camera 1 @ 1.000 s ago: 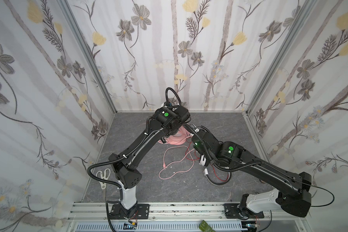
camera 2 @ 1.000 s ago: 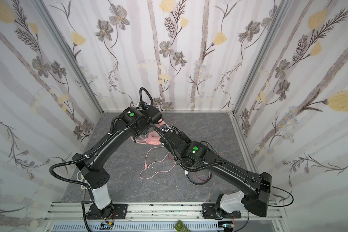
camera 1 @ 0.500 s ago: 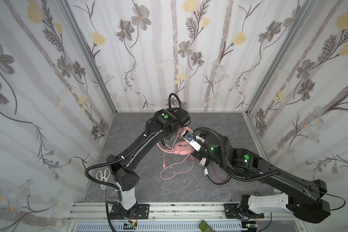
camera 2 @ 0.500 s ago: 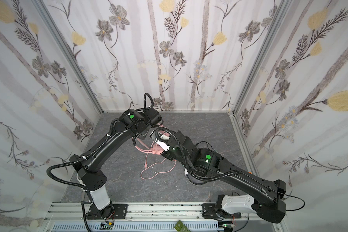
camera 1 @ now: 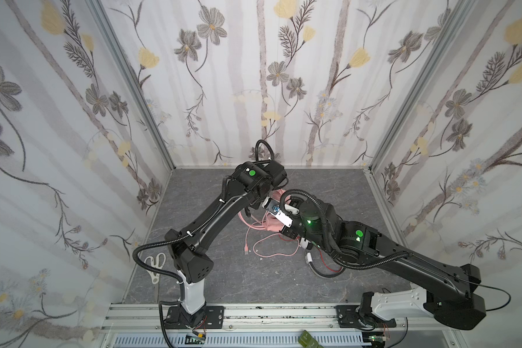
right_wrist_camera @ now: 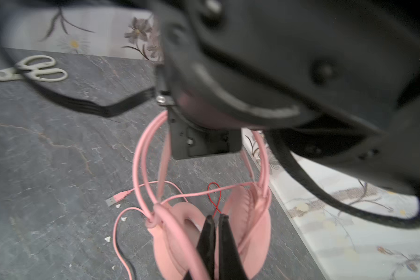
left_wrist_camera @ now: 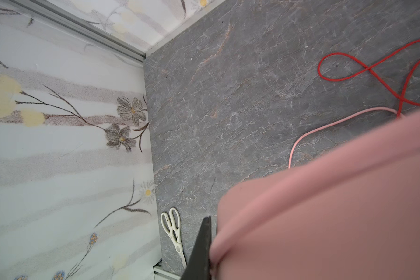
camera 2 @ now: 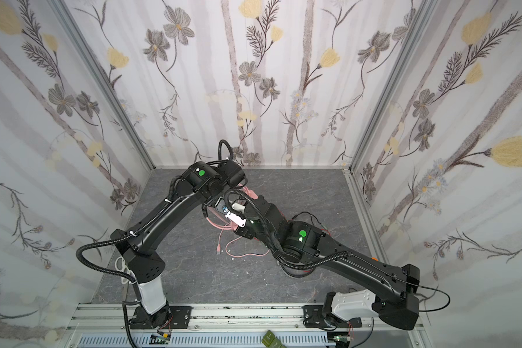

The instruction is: Wrap the headphones

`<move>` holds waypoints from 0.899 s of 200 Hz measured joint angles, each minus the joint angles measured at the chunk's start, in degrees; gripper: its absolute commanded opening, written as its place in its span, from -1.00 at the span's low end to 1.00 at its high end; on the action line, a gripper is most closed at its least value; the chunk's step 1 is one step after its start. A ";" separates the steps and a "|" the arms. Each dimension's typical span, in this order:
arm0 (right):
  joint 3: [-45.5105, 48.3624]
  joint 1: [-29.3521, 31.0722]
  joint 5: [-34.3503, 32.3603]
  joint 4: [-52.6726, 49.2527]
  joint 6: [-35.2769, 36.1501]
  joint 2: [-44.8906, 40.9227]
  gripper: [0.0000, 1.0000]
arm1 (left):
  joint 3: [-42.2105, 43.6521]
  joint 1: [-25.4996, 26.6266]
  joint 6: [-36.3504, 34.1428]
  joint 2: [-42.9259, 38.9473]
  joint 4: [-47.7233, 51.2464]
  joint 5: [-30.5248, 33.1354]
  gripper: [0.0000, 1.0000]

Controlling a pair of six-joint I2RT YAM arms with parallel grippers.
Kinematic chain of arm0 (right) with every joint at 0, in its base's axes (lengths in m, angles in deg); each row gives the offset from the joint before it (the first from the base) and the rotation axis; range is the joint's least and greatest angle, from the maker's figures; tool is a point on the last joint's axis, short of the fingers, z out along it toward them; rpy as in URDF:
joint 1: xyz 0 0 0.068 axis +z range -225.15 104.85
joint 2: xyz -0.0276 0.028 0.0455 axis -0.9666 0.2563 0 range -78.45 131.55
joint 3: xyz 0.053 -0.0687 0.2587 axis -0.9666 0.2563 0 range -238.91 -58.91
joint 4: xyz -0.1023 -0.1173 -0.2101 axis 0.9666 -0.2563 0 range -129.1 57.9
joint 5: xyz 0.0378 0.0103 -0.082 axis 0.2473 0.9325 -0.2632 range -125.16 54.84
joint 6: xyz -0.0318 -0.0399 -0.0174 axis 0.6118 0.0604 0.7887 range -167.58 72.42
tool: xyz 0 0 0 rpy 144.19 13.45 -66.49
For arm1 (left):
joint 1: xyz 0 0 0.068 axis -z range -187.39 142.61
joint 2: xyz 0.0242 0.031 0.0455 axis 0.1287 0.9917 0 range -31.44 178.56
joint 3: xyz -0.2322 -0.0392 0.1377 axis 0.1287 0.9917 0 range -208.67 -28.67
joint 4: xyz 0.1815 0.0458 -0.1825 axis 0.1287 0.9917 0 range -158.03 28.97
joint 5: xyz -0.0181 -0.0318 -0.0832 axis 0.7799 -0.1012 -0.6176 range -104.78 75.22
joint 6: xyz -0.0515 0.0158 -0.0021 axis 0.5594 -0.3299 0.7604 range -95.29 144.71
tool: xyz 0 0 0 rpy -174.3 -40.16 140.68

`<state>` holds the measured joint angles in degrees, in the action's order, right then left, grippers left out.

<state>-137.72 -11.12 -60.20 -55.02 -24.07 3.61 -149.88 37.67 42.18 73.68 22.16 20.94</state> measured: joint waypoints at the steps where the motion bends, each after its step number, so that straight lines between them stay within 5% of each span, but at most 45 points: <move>1: 0.00 -0.22 -0.33 0.00 -0.07 0.00 -1.00 | 0.28 0.00 -0.07 -0.17 -0.11 0.00 -1.00; 65: 3.91 -8.48 -1.33 3.04 -0.79 -2.01 -1.00 | 15.91 0.13 -5.55 -13.66 -9.27 -9.25 -1.00; 132: 8.74 -16.74 18.08 13.05 0.31 -2.51 -0.98 | 23.41 0.66 -8.50 -21.35 -14.27 -16.94 -1.00; 159: 8.13 -22.21 27.67 15.45 -3.10 0.37 -0.76 | 24.55 0.63 -8.50 -23.34 -16.20 -19.91 -1.00; 180: 6.01 -26.23 35.47 16.31 -7.21 3.65 -0.29 | 25.38 0.63 -8.63 -24.52 -17.07 -22.29 -1.00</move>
<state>-131.71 -37.35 -24.72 -38.71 -31.28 7.26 -124.50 38.30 33.55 49.16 5.09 -1.35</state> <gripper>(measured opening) 0.199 0.071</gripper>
